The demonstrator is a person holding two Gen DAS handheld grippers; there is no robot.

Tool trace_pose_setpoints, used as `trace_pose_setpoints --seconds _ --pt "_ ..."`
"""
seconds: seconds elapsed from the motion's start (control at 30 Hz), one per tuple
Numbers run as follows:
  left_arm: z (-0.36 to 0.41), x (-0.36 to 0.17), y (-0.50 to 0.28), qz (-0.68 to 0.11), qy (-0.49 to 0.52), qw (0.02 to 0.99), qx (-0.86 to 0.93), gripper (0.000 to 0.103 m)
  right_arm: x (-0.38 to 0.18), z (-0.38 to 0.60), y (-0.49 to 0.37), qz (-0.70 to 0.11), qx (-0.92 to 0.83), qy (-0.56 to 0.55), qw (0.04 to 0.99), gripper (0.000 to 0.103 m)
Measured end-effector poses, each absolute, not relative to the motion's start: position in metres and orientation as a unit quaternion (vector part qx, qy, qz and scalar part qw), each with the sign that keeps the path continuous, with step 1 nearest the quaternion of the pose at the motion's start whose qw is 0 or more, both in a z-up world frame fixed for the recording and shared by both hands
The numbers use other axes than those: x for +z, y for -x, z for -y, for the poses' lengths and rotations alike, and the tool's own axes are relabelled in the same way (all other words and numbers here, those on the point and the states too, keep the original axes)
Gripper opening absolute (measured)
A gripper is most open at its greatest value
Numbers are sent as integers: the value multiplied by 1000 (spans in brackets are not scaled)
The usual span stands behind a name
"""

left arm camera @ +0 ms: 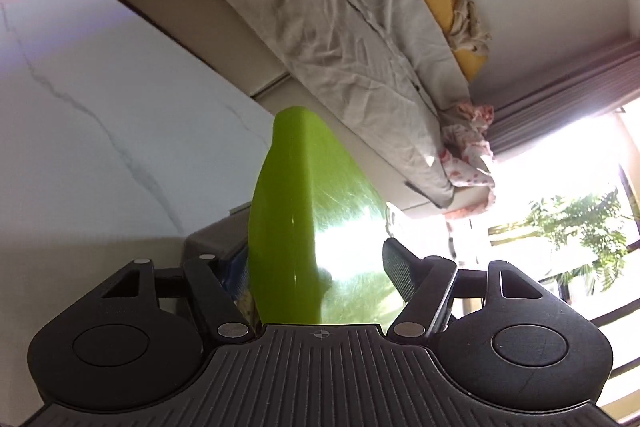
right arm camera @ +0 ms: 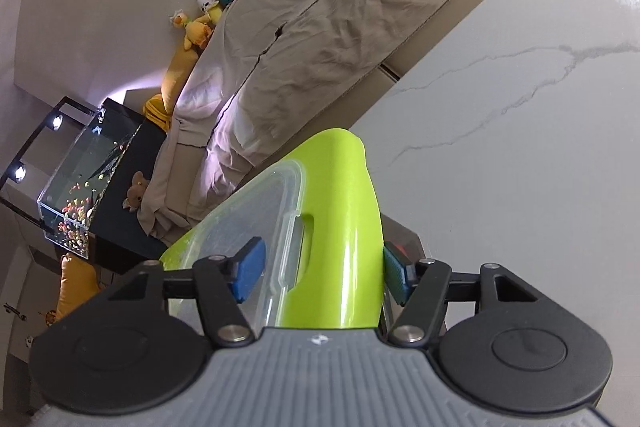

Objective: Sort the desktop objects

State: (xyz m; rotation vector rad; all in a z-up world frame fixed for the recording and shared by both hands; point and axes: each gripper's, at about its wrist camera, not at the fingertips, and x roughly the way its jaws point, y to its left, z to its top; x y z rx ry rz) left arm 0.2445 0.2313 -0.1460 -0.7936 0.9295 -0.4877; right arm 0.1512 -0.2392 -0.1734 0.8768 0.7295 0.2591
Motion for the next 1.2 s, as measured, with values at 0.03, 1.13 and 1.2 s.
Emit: trace_pose_setpoints --seconds 0.03,1.13,1.2 --pt "-227 -146 -241 -430 361 795 -231 73 -169 242 -149 -340 123 -410 837 64" --pt "-223 -235 -256 -479 407 760 -167 85 -187 233 -154 -324 122 -384 856 62" --pt "-227 -250 -254 -477 442 740 -171 83 -193 232 -153 -323 127 -392 852 62"
